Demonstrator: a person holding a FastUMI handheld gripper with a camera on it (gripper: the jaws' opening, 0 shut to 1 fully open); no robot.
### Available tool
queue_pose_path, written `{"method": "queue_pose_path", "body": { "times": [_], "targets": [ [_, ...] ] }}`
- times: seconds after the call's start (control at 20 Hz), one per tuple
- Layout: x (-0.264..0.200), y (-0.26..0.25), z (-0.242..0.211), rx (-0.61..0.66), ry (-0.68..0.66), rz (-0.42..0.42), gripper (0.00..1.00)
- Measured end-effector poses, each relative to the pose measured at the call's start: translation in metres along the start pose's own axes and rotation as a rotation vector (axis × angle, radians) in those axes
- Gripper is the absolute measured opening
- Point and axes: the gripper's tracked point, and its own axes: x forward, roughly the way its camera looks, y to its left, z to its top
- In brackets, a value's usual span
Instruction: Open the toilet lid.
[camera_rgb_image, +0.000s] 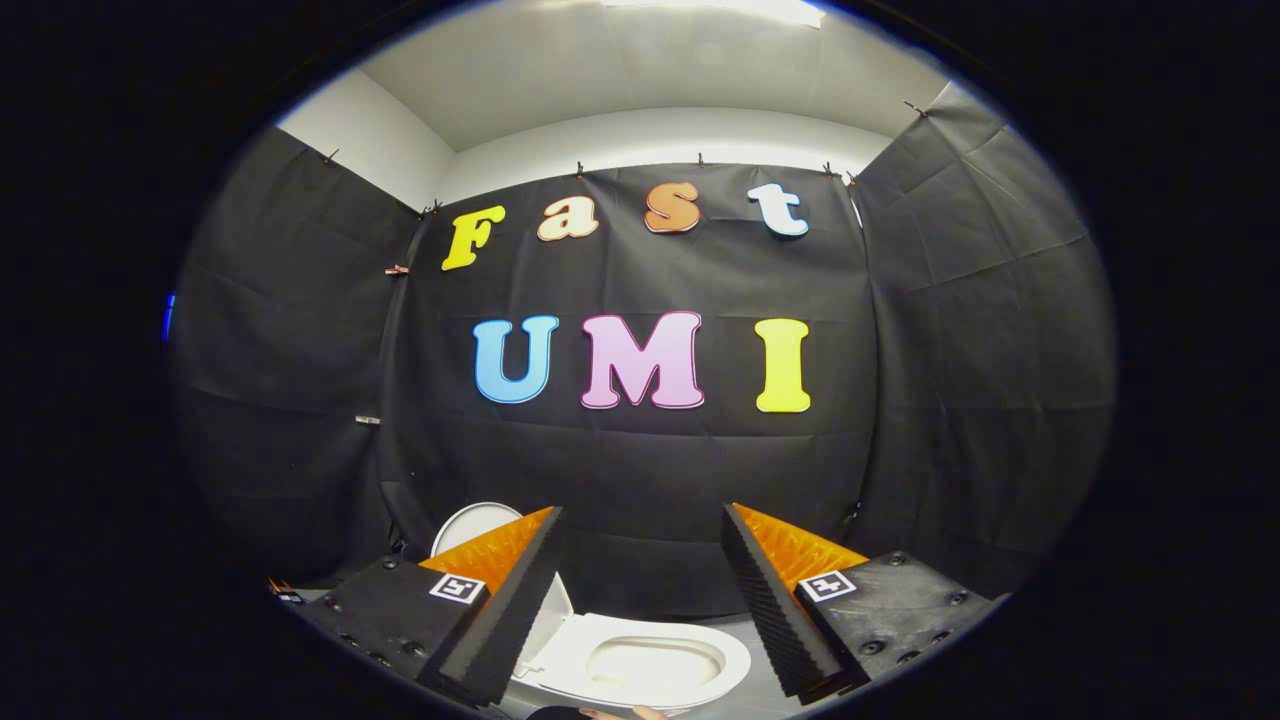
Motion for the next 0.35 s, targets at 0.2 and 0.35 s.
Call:
{"method": "queue_pose_path", "body": {
  "times": [0.2, 0.35],
  "targets": [
    [-0.0017, 0.0000, -0.0031, 0.018, 0.012, 0.003, 0.98],
    [-0.0015, 0.0004, -0.0014, 0.015, 0.009, 0.003, 0.98]
  ]
}}
